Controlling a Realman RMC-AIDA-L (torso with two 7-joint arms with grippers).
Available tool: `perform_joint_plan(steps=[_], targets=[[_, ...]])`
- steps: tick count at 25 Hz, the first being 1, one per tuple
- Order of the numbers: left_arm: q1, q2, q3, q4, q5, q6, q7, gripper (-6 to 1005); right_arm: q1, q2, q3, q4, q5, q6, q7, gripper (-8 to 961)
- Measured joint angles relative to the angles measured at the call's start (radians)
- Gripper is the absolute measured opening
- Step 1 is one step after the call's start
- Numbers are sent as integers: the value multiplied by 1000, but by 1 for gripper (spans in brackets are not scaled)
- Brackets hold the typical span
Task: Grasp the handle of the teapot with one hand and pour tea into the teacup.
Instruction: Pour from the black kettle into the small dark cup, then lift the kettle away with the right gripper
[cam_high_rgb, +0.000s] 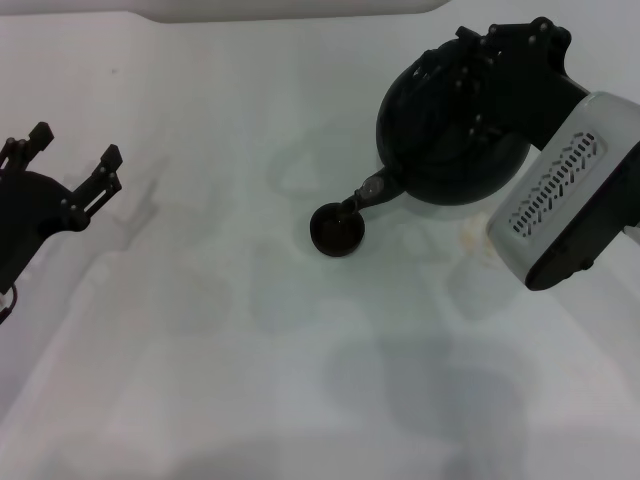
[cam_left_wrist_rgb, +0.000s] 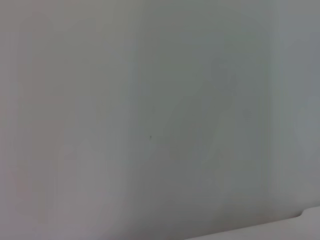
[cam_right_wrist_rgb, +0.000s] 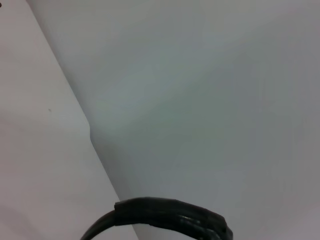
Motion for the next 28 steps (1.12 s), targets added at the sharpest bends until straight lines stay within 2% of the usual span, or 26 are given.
perform_joint_plan(steps=[28], targets=[[-10, -2, 0, -1, 0, 5, 0, 877, 15, 2, 2, -21, -23, -29, -1, 102]])
